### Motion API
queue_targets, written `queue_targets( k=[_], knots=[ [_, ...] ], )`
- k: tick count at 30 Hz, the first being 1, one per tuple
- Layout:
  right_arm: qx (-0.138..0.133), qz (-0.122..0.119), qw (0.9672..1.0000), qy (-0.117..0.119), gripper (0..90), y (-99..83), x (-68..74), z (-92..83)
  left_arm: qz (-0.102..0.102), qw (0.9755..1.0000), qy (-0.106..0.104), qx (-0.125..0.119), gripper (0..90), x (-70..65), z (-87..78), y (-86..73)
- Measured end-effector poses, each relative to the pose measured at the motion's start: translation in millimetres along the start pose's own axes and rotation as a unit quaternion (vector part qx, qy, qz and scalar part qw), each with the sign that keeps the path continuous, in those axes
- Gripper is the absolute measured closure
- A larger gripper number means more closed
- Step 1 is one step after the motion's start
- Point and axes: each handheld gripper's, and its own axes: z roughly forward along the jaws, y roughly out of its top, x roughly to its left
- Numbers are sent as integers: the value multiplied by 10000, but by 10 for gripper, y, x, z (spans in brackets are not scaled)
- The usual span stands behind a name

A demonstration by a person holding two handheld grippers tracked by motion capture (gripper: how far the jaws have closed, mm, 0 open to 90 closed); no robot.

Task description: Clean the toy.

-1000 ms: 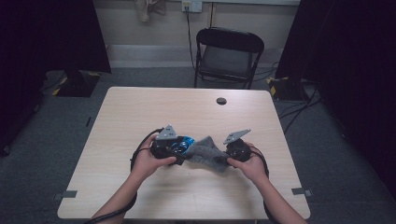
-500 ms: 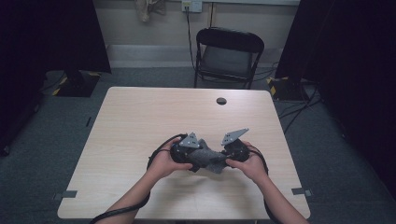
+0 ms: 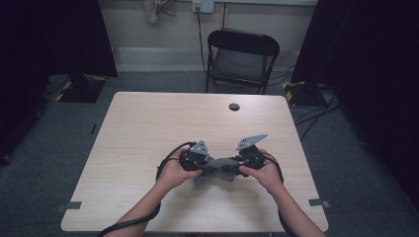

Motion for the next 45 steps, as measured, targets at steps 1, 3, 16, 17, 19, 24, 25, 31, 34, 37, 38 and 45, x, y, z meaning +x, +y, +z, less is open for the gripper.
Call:
queue_targets(
  k=[1, 3, 16, 17, 19, 24, 25, 31, 34, 37, 38, 45],
  knots=[
    [-54, 40, 10000, 3, 549, 10, -5, -15, -26, 10000, 48, -18, 772, 9, -41, 6],
    [-151, 85, 9998, -46, 444, 32, -18, -39, -109, 9999, 64, -75, 774, 39, -130, 13],
    [-367, 103, 9984, -405, 230, 142, -81, -89, -293, 9979, 523, -258, 778, 261, -683, -83],
    [-348, 113, 9984, -428, 230, 146, -91, -83, -308, 9974, 591, -262, 778, 282, -767, -101],
    [-352, 132, 9980, -507, 229, 156, -110, -60, -337, 9966, 702, -282, 778, 309, -890, -142],
    [-201, 90, 9979, -608, 229, 213, -86, 82, -438, 9943, 924, -288, 777, 355, -1233, -373],
    [-188, 57, 9978, -640, 229, 227, -76, 110, -488, 9937, 970, -278, 777, 361, -1302, -431],
    [-109, -34, 9974, -717, 227, 364, 16, 382, -727, 9911, 1107, -129, 777, 341, -1520, -847],
    [-44, -44, 9967, -811, 226, 436, 61, 527, -893, 9900, 1092, -45, 777, 319, -1546, -1059],
    [-17, -95, 9963, -857, 226, 497, 96, 641, -936, 9894, 1109, 48, 776, 300, -1545, -1175],
    [-9, -87, 9962, -867, 226, 519, 111, 678, -967, 9891, 1109, 58, 776, 296, -1544, -1212],
    [214, -185, 9971, -703, 222, 636, 170, 933, -1057, 9879, 1100, 290, 772, 289, -1505, -1398]
  ],
)
